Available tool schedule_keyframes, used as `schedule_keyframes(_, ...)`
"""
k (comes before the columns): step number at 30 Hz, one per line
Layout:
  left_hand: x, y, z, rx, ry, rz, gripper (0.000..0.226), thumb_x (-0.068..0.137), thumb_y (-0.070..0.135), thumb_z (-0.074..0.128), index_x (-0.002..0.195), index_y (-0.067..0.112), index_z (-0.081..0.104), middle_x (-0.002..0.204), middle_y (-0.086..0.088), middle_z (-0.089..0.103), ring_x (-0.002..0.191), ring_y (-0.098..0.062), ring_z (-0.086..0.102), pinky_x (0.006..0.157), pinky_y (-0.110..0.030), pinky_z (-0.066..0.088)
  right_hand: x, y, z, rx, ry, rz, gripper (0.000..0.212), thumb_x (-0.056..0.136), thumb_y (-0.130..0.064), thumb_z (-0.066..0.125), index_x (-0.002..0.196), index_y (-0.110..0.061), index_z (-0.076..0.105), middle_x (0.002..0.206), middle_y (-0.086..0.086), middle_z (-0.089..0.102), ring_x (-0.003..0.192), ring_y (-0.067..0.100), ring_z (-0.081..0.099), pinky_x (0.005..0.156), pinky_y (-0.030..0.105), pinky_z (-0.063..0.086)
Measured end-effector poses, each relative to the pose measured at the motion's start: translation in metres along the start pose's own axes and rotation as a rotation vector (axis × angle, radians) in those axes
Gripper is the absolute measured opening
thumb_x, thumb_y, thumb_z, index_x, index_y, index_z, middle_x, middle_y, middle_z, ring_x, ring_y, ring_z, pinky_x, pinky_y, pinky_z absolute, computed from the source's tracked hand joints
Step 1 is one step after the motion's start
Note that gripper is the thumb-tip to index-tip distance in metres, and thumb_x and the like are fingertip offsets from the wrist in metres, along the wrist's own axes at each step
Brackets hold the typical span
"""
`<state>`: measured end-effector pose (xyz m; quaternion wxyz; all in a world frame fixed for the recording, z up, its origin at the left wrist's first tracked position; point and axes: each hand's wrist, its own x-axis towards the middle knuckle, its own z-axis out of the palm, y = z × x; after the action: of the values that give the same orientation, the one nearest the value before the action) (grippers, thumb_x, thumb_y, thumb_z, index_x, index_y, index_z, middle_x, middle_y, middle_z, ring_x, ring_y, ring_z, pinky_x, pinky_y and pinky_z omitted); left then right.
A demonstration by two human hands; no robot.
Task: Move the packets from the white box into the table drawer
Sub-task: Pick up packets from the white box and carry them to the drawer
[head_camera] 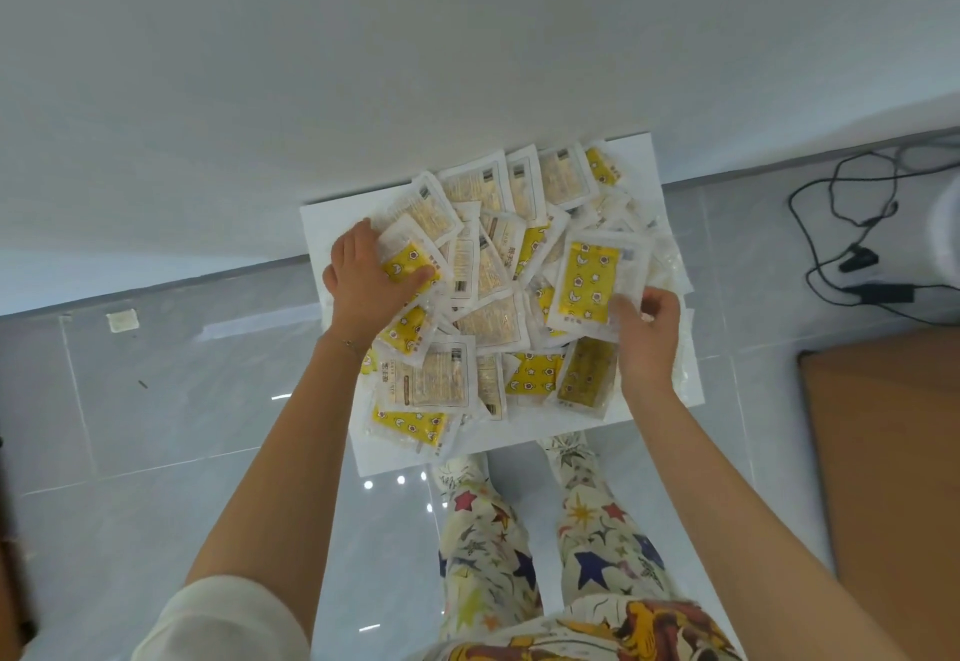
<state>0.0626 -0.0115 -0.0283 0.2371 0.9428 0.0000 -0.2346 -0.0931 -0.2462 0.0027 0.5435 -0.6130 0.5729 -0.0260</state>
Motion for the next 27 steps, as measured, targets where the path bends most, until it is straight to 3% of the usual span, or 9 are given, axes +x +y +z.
schedule_keyframes(3,-0.005,0.002,0.001,-0.003,0.078,0.028,0.080,0.070,0.053,0.077,0.128,0.009,0.043,0.126,-0.008,0.049,0.120,-0.030,0.041,0.101,-0.046,0.033,0.002,-0.009,0.005,-0.042,-0.062,0.012,0.051,0.079,-0.022,0.075,0.113,-0.026,0.037,0.110,-0.002,0.050,0.099,0.016,0.056,0.080,0.028,0.050)
schedule_keyframes(5,-0.008,0.004,0.001,-0.051,0.060,-0.024,0.088,0.070,0.049,0.079,0.136,0.010,0.038,0.132,-0.008,0.046,0.124,-0.030,0.038,0.102,-0.049,0.035,0.001,-0.013,0.009,0.019,-0.093,0.039,0.068,0.076,-0.017,0.079,0.122,-0.030,0.031,0.116,0.002,0.051,0.101,0.017,0.059,0.081,0.030,0.052)
schedule_keyframes(8,-0.011,0.006,-0.001,-0.028,-0.034,-0.096,0.091,0.073,0.049,0.077,0.143,0.011,0.034,0.140,-0.009,0.042,0.131,-0.031,0.033,0.106,-0.049,0.031,-0.003,-0.023,0.010,0.197,-0.089,0.104,0.087,0.076,-0.009,0.078,0.139,-0.032,0.023,0.107,-0.006,0.056,0.095,0.011,0.063,0.075,0.025,0.053)
schedule_keyframes(10,-0.015,0.007,-0.004,-0.026,-0.020,-0.068,0.081,0.076,0.045,0.076,0.141,0.011,0.039,0.136,-0.011,0.045,0.128,-0.032,0.035,0.104,-0.046,0.031,-0.005,-0.028,0.008,0.265,-0.074,0.128,0.078,0.078,-0.008,0.076,0.139,-0.026,0.031,0.110,-0.004,0.060,0.096,0.013,0.065,0.077,0.029,0.056)
schedule_keyframes(13,-0.023,0.010,-0.007,-0.131,0.008,-0.036,0.062,0.082,0.033,0.073,0.134,0.012,0.046,0.131,-0.008,0.052,0.124,-0.029,0.043,0.103,-0.044,0.035,-0.006,-0.027,0.006,0.200,-0.033,0.103,0.046,0.081,-0.010,0.070,0.124,-0.018,0.054,0.115,0.002,0.065,0.101,0.019,0.066,0.089,0.039,0.055)
schedule_keyframes(17,-0.040,0.014,-0.014,-0.360,0.049,-0.001,0.024,0.087,0.021,0.066,0.103,0.016,0.049,0.090,0.009,0.058,0.077,-0.010,0.056,0.070,-0.033,0.048,-0.012,-0.024,-0.002,0.217,0.049,0.083,0.045,0.086,-0.009,0.064,0.129,-0.014,0.051,0.124,0.005,0.060,0.110,0.021,0.061,0.094,0.037,0.052)
schedule_keyframes(21,-0.059,0.021,-0.019,-0.520,0.100,-0.076,0.036,0.091,0.024,0.062,0.123,0.019,0.048,0.106,0.013,0.063,0.087,0.003,0.062,0.070,-0.020,0.050,-0.013,-0.018,-0.013,0.226,0.161,0.056,0.033,0.084,-0.007,0.065,0.114,-0.016,0.058,0.112,0.003,0.063,0.102,0.021,0.064,0.087,0.037,0.056)
schedule_keyframes(23,-0.068,0.021,-0.019,-0.625,0.091,-0.120,0.039,0.091,0.023,0.063,0.128,0.018,0.051,0.112,0.011,0.064,0.094,0.002,0.062,0.076,-0.018,0.051,-0.014,-0.014,-0.018,0.246,0.183,0.091,0.034,0.082,-0.009,0.068,0.112,-0.019,0.058,0.112,0.002,0.063,0.102,0.021,0.064,0.088,0.040,0.056)
schedule_keyframes(27,-0.086,0.017,-0.015,-0.913,0.015,-0.212,0.034,0.092,0.024,0.063,0.125,0.018,0.059,0.116,0.001,0.069,0.104,-0.015,0.068,0.087,-0.038,0.057,-0.017,-0.011,-0.027,0.338,0.109,0.118,0.040,0.085,-0.008,0.067,0.122,-0.017,0.055,0.117,0.003,0.063,0.104,0.023,0.066,0.085,0.040,0.057)
